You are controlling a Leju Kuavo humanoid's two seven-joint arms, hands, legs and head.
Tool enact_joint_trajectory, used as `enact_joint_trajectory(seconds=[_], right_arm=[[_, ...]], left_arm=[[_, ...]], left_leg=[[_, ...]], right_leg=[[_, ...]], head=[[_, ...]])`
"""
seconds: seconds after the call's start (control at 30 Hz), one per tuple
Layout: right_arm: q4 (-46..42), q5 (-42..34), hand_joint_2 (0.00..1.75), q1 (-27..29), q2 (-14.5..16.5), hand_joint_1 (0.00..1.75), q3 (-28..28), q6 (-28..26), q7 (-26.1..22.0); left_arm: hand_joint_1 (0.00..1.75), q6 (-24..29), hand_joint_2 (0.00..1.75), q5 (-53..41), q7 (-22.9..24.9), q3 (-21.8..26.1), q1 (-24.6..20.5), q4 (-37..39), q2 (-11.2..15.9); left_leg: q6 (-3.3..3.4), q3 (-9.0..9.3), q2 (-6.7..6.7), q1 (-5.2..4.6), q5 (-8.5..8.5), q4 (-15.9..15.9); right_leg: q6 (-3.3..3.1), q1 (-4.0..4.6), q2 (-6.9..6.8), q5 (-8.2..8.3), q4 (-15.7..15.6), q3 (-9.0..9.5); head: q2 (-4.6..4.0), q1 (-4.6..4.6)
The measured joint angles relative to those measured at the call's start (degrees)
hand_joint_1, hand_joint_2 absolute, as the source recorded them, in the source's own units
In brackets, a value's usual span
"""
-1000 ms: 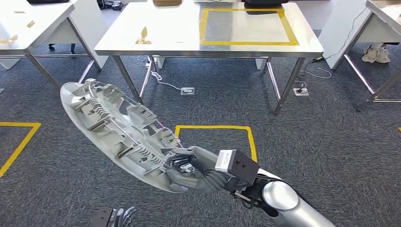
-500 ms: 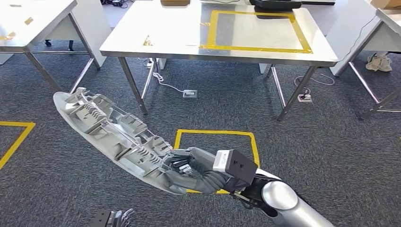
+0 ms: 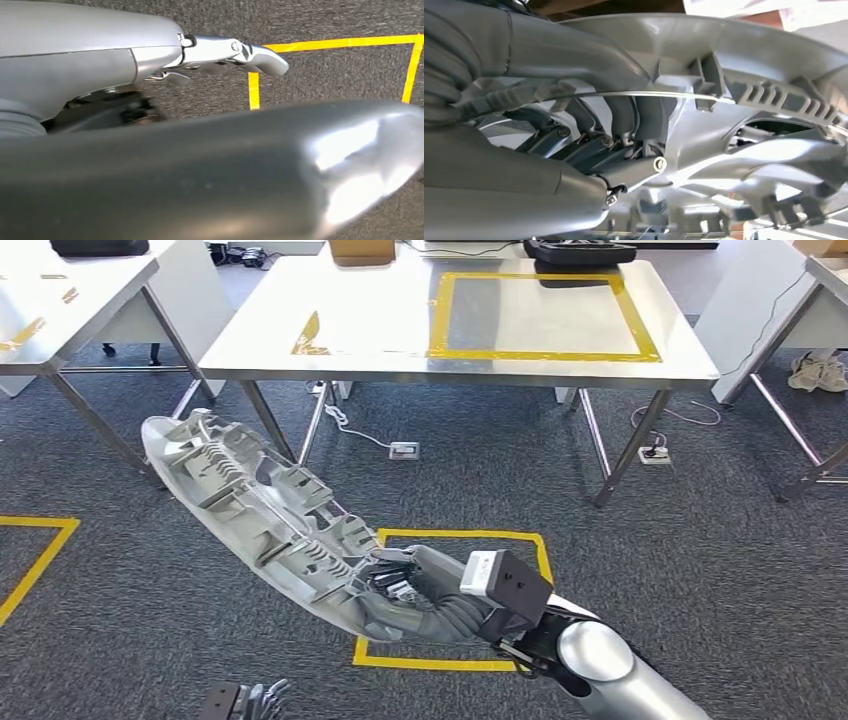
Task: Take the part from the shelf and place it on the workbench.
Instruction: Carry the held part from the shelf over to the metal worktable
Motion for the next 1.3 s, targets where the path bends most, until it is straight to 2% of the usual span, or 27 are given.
enact_joint_trajectory(seconds=[0.03,0.07,0.13,0.17,0.23,0.27,0.33,0.4,0.5,0.53,0.57,0.6,0.63,0.67,0.7,0.73,0.77,0.87,0.93,1.0,1.03,1.07,1.1,1.17,1.2,1.23,1.3], right_arm=[[0.01,-0.14,1.75,0.01,0.0,1.75,-0.15,-0.09,-0.08],[0.01,-0.25,1.75,0.01,0.0,1.75,-0.33,-0.18,-0.1],[0.02,-0.33,1.75,0.01,-0.01,1.75,-0.73,-0.25,-0.1],[0.03,-0.36,1.75,0.0,-0.01,1.75,-0.93,-0.25,-0.12],[0.07,-0.48,1.75,-0.02,-0.03,1.75,-1.37,-0.34,-0.25],[0.08,-0.54,1.75,0.03,-0.03,1.75,-1.6,-0.48,-0.34],[0.07,-0.58,1.75,0.33,-0.07,1.75,-2.15,-0.81,-0.51],[0.07,-0.39,1.75,0.65,-0.11,1.75,-2.75,-1.05,-0.64],[0.07,0.33,1.75,1.42,-0.22,1.75,-3.38,-1.26,-0.9],[0.07,0.63,1.75,1.75,-0.28,1.75,-3.62,-1.46,-0.96],[0.05,0.95,1.75,2.06,-0.37,1.75,-3.89,-1.76,-0.99],[-0.02,1.29,1.75,2.38,-0.49,1.75,-4.2,-2.13,-0.98],[-0.22,1.65,1.75,2.73,-0.64,1.75,-4.51,-2.48,-0.98],[-0.5,2.01,1.75,3.14,-0.83,1.75,-4.8,-2.79,-0.97],[-0.86,2.38,1.75,3.55,-0.98,1.75,-5.07,-3.01,-0.93],[-1.29,2.67,1.75,3.97,-1.1,1.75,-5.34,-3.15,-0.86],[-1.63,2.85,1.75,4.33,-1.18,1.75,-5.58,-3.23,-0.77],[-2.31,3.09,1.75,5.08,-1.27,1.75,-6.01,-3.38,-0.34],[-2.55,3.28,1.75,5.28,-1.3,1.75,-6.16,-3.46,-0.17],[-2.71,3.68,1.75,5.5,-1.3,1.75,-6.32,-3.68,-0.1],[-2.81,3.91,1.75,5.7,-1.31,1.75,-6.46,-3.83,-0.06],[-2.92,4.09,1.75,5.95,-1.31,1.75,-6.66,-4.05,-0.01],[-3.04,4.27,1.75,6.23,-1.3,1.75,-6.9,-4.26,0.04],[-3.45,4.7,1.75,6.86,-1.31,1.75,-7.44,-5.02,0.04],[-3.79,4.97,1.75,7.27,-1.31,1.75,-7.74,-5.5,-0.03],[-4.21,5.21,1.75,7.76,-1.31,1.75,-8.09,-5.99,-0.14],[-5.09,5.52,1.75,8.88,-1.31,1.75,-9.03,-6.8,-0.54]], left_arm=[[0.0,-0.02,0.0,-0.1,0.0,-0.01,0.05,0.03,0.15],[0.0,-0.03,0.0,-0.18,0.0,-0.01,0.08,0.07,0.31],[0.0,-0.03,0.0,-0.27,0.0,-0.01,0.12,0.13,0.63],[0.0,-0.03,0.0,-0.29,0.02,-0.01,0.14,0.16,0.74],[0.0,-0.03,0.0,-0.37,0.09,-0.01,0.21,0.23,0.83],[0.0,-0.03,0.0,-0.46,0.13,-0.01,0.25,0.25,0.85],[0.0,-0.03,0.0,-0.69,0.15,-0.01,0.35,0.22,0.89],[0.0,-0.03,0.0,-0.81,0.16,-0.01,0.28,0.19,0.91],[0.0,0.02,0.0,-0.82,0.17,-0.01,0.25,0.2,0.91],[0.0,0.06,0.0,-0.84,0.17,-0.01,0.27,0.2,0.91],[0.0,0.1,0.0,-0.88,0.17,-0.01,0.26,0.19,0.92],[0.0,0.14,0.0,-0.98,0.16,-0.01,0.21,0.15,0.92],[0.0,0.15,0.0,-1.1,0.11,-0.01,0.14,0.08,0.92],[0.0,0.15,0.0,-1.21,0.05,-0.01,-0.03,0.01,0.91],[0.0,0.15,0.0,-1.29,-0.03,-0.01,-0.23,-0.09,0.89],[0.0,0.14,0.0,-1.32,-0.11,-0.01,-0.43,-0.21,0.86],[0.0,0.13,0.0,-1.32,-0.16,-0.01,-0.61,-0.32,0.81],[0.0,0.1,0.0,-1.32,-0.26,-0.01,-0.91,-0.63,0.72],[0.0,0.08,0.0,-1.32,-0.29,-0.01,-1.21,-0.75,0.66],[0.0,0.06,0.0,-1.33,-0.26,-0.01,-1.38,-0.76,0.57],[0.0,0.06,0.0,-1.35,-0.21,-0.01,-1.35,-0.74,0.54],[0.0,0.06,0.0,-1.39,-0.16,-0.01,-1.31,-0.73,0.51],[0.0,0.05,0.0,-1.5,-0.13,-0.01,-1.29,-0.72,0.49],[0.0,-0.13,0.0,-1.99,-0.13,-0.01,-1.28,-0.68,0.53],[0.0,-0.28,0.0,-2.38,-0.1,-0.01,-1.3,-0.63,0.57],[0.0,-0.45,0.0,-2.79,-0.07,-0.02,-1.31,-0.59,0.63],[0.0,-0.62,0.0,-3.4,-0.01,-0.03,-1.34,-0.52,0.8]], left_leg=[[-0.04,-1.13,0.03,0.04,0.18,0.77],[-0.03,-1.26,0.07,0.07,1.55,-0.5],[0.16,0.65,0.22,0.11,6.79,-7.65],[0.34,1.64,0.3,0.02,8.5,-11.05],[1.07,2.59,0.4,-0.17,9.74,-14.34],[1.55,2.72,0.39,-0.26,9.27,-14.37],[2.43,3.52,0.25,-0.12,9.5,-14.55],[3.1,4.43,0.16,-0.01,9.03,-14.69],[3.52,5.25,0.17,-0.09,7.99,-14.71],[3.54,5.63,0.15,-0.13,7.6,-14.71],[3.52,6.14,0.13,-0.17,7.17,-14.71],[3.47,6.76,0.1,-0.21,6.72,-14.71],[3.38,7.33,0.08,-0.24,6.26,-14.73],[3.21,7.87,0.07,-0.33,5.81,-14.71],[2.96,8.21,0.06,-0.37,5.43,-14.77],[2.62,8.52,0.07,-0.41,5.24,-14.82],[2.18,8.8,0.08,-0.45,5.28,-14.73],[1.22,9.08,0.19,-0.48,5.05,-13.05],[0.91,6.4,0.25,-0.32,3.04,-7.93],[0.41,1.87,0.27,-0.14,0.15,-1.42],[0.15,0.21,0.27,-0.08,-0.54,0.23],[-0.01,-0.56,0.28,-0.04,-0.1,0.0],[-0.11,-0.38,0.28,0.01,1.65,-2.18],[0.1,1.47,0.28,0.02,7.16,-9.56],[0.44,2.22,0.27,-0.08,8.85,-12.51],[0.9,2.65,0.26,-0.19,9.93,-14.22],[1.91,2.93,0.2,-0.35,9.77,-14.86]], right_leg=[[0.04,-0.02,0.04,-0.46,0.0,0.56],[0.13,-0.07,0.09,-0.96,0.01,1.24],[0.47,-0.18,0.15,-2.07,0.01,2.72],[0.74,-0.17,0.19,-2.59,0.08,3.29],[1.49,-0.11,0.23,-3.38,0.18,3.85],[1.88,-0.04,0.25,-3.54,0.28,4.04],[2.53,-0.05,0.2,-3.76,1.14,4.25],[3.02,-0.13,0.17,-4.79,5.2,2.2],[3.64,-0.18,0.15,-8.6,15.02,-4.92],[3.65,-0.17,0.15,-8.88,16.14,-6.47],[3.52,-0.15,0.15,-7.85,15.32,-7.06],[3.29,-0.12,0.14,-5.55,12.61,-6.63],[2.94,-0.04,0.09,-2.51,8.71,-5.54],[2.6,0.14,-0.02,-0.34,5.09,-4.48],[2.27,0.35,-0.12,0.83,2.46,-3.67],[1.9,0.55,-0.2,1.31,0.92,-3.23],[1.53,0.66,-0.21,1.04,0.45,-3.06],[0.51,0.23,0.0,1.42,-0.39,-1.31],[0.16,-0.04,0.04,0.92,-0.62,-0.13],[0.05,-0.09,0.15,0.18,-0.62,0.56],[0.08,-0.1,0.22,-0.23,-0.62,0.98],[0.16,-0.11,0.3,-0.67,-0.61,1.5],[0.28,-0.14,0.36,-1.15,-0.61,2.14],[0.67,-0.15,0.39,-2.22,-0.54,3.44],[0.93,-0.11,0.4,-2.68,-0.5,3.82],[1.27,-0.09,0.4,-3.1,-0.53,3.98],[2.03,-0.01,0.42,-3.35,-0.37,4.12]], head=[[0.01,-0.01],[0.01,-0.01],[0.02,-0.01],[0.02,-0.03],[0.01,-0.04],[0.01,-0.03],[0.01,0.0],[0.02,0.07],[0.02,0.13],[0.02,0.14],[0.01,0.14],[0.01,0.14],[0.01,0.14],[0.01,0.11],[0.01,0.14],[0.01,0.16],[0.01,0.19],[0.01,0.16],[0.01,0.04],[0.0,-0.02],[0.0,-0.01],[0.0,-0.02],[0.01,-0.02],[0.01,-0.03],[0.01,-0.04],[0.0,-0.07],[0.01,-0.09]])
